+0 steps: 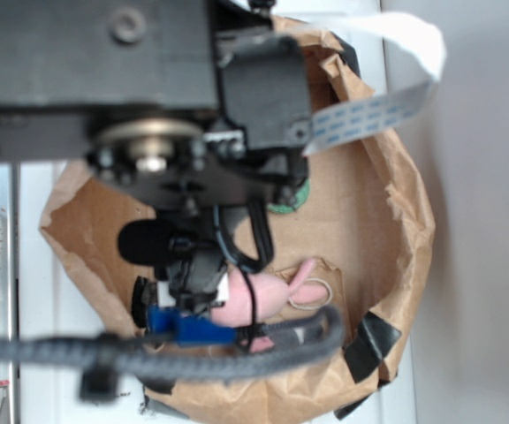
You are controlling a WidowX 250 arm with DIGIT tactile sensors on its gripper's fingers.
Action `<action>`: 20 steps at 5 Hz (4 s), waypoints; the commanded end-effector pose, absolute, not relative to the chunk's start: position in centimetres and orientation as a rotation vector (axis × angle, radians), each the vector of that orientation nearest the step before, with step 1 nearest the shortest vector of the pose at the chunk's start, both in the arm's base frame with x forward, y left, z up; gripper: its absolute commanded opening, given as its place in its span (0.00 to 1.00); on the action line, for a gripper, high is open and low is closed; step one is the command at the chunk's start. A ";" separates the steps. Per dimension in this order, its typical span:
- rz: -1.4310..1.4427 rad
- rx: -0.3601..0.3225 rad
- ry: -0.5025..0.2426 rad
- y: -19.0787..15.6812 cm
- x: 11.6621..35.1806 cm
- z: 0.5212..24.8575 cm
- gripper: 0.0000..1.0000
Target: Grab the green ball.
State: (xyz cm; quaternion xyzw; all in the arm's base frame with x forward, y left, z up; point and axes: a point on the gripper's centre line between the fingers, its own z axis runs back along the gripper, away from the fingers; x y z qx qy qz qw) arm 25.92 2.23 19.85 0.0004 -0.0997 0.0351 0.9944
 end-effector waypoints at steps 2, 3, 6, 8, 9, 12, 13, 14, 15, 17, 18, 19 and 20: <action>0.115 0.107 -0.234 3.5 28.3 15.6 1.00; 0.111 0.165 -0.232 3.2 29.6 13.2 1.00; 0.166 0.123 -0.293 4.0 33.6 9.9 1.00; 0.199 0.142 -0.309 3.8 34.3 7.3 1.00; 0.195 0.188 -0.287 3.6 34.4 6.7 1.00; 0.195 0.083 -0.311 5.4 31.0 10.7 1.00; 0.252 0.114 -0.315 7.2 30.3 10.1 1.00; 0.281 0.152 -0.316 7.6 31.2 9.4 1.00; 0.277 0.178 -0.292 6.7 33.2 8.5 1.00; 0.224 0.161 -0.285 4.9 33.6 8.5 1.00; 0.246 0.146 -0.300 5.4 33.5 9.5 1.00; 0.227 0.112 -0.304 5.7 32.9 10.1 1.00; 0.226 0.081 -0.333 5.8 31.9 11.5 1.00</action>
